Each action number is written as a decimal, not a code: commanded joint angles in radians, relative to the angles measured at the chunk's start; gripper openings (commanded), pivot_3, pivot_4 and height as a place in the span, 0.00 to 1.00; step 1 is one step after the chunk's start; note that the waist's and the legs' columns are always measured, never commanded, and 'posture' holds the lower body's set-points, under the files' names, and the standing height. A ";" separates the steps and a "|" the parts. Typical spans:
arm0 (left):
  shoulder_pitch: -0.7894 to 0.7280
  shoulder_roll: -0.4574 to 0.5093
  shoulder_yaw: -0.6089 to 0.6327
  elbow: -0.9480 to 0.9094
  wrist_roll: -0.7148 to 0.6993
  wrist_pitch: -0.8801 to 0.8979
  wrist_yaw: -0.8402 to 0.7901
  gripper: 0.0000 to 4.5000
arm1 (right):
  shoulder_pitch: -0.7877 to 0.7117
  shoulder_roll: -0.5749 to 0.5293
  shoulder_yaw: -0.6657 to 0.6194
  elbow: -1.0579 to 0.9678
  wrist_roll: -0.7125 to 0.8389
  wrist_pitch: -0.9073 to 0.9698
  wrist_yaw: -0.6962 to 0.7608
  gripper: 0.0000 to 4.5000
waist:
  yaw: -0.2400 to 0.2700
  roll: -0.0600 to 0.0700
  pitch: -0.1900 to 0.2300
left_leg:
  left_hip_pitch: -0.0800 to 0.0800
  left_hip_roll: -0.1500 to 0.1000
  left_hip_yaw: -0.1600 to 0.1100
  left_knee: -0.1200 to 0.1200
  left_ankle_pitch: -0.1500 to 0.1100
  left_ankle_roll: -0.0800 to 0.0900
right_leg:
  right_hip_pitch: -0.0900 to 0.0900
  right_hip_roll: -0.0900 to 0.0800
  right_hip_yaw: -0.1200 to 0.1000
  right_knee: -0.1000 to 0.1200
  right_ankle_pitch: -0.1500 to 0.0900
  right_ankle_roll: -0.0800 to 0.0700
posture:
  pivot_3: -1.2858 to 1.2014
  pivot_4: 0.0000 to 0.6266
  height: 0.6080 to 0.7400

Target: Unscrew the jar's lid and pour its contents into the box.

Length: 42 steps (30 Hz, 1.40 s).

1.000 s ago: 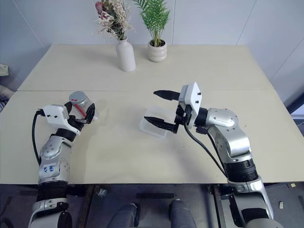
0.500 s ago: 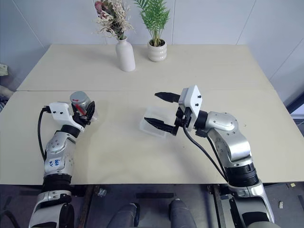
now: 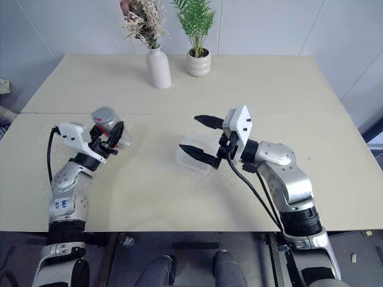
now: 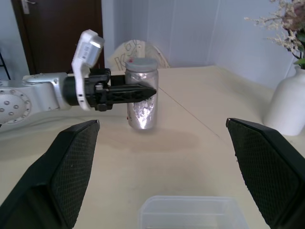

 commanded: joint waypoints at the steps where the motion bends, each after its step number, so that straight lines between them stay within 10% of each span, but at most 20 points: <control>1: 0.000 0.044 -0.062 -0.082 -0.034 0.044 -0.136 0.47 | -0.073 0.031 0.010 -0.105 0.016 0.138 -0.125 1.00 | -0.002 0.000 0.000 | -0.001 0.000 0.000 -0.001 0.000 -0.001 | -0.002 0.000 0.002 0.002 0.000 0.000 | 0.52 0.24 1.00; 34: -0.161 -0.021 -0.215 0.049 -0.056 0.109 -0.458 0.47 | -0.091 0.171 0.095 -0.218 -0.037 0.442 -0.416 1.00 | -0.003 0.000 0.000 | -0.002 -0.002 0.000 -0.001 0.003 -0.002 | -0.004 0.002 -0.001 0.003 0.000 -0.002 | 0.52 0.24 1.00; 42: -0.166 -0.028 -0.221 0.070 -0.053 0.096 -0.468 0.47 | -0.093 0.176 0.094 -0.214 -0.029 0.431 -0.403 0.58 | -0.003 0.000 0.000 | -0.002 -0.002 0.000 -0.002 0.003 -0.002 | -0.004 0.002 -0.001 0.003 0.000 -0.002 | 0.52 0.24 1.00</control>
